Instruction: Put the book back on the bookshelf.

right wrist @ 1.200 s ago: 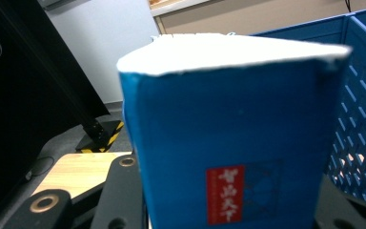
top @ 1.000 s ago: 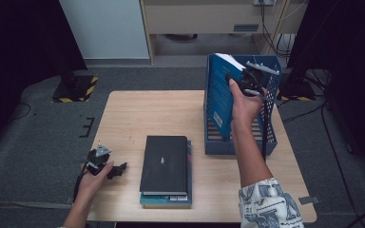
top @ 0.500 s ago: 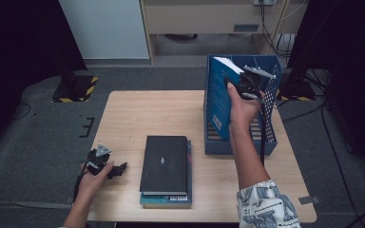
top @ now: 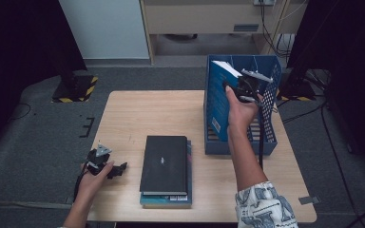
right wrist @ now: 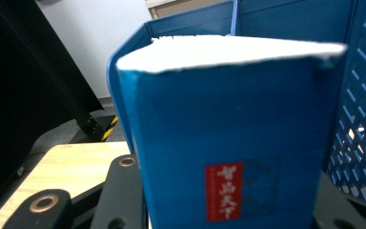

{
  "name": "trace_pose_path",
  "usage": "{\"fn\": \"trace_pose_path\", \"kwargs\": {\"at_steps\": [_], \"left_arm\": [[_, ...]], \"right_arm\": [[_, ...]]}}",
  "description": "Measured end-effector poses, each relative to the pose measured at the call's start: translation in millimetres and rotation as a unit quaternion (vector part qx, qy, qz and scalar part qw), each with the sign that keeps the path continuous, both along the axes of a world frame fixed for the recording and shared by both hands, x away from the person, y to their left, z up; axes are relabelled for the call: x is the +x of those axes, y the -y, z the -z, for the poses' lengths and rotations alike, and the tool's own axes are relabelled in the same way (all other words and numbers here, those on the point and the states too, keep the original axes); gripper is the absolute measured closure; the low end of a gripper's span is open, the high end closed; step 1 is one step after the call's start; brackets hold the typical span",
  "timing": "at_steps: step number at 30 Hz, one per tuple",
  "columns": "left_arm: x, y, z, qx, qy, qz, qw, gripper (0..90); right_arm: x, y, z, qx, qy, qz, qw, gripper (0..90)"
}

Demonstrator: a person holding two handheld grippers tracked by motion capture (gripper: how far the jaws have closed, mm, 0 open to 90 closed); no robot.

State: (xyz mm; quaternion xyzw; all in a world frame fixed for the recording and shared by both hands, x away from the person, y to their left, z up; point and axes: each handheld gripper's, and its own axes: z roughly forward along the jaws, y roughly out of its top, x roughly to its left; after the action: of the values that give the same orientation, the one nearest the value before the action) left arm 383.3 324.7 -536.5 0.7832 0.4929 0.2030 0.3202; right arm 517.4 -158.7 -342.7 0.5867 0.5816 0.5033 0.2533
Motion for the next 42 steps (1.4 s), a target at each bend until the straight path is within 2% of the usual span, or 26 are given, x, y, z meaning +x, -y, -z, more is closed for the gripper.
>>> {"fn": "trace_pose_path", "kwargs": {"at_steps": [19,27,32,42], "left_arm": [[0.1,-0.2,-0.2,0.001,-0.001,0.001,1.0,1.3],[0.1,-0.1,-0.2,0.001,-0.001,0.001,1.0,1.3],[0.0,0.0,-0.3,0.001,-0.001,0.002,1.0,1.4],[-0.4,1.2,-0.5,0.001,-0.003,0.002,1.0,1.4]], "right_arm": [[1.6,-3.1,15.9,-0.008,-0.01,0.0,0.9999,60.4],[1.9,-2.6,16.3,-0.011,-0.01,-0.001,0.9999,60.4],[-0.2,-4.1,15.1,-0.025,-0.019,-0.007,0.9995,60.3],[-7.5,-4.3,7.9,-0.061,-0.058,-0.031,0.996,60.3]]}}
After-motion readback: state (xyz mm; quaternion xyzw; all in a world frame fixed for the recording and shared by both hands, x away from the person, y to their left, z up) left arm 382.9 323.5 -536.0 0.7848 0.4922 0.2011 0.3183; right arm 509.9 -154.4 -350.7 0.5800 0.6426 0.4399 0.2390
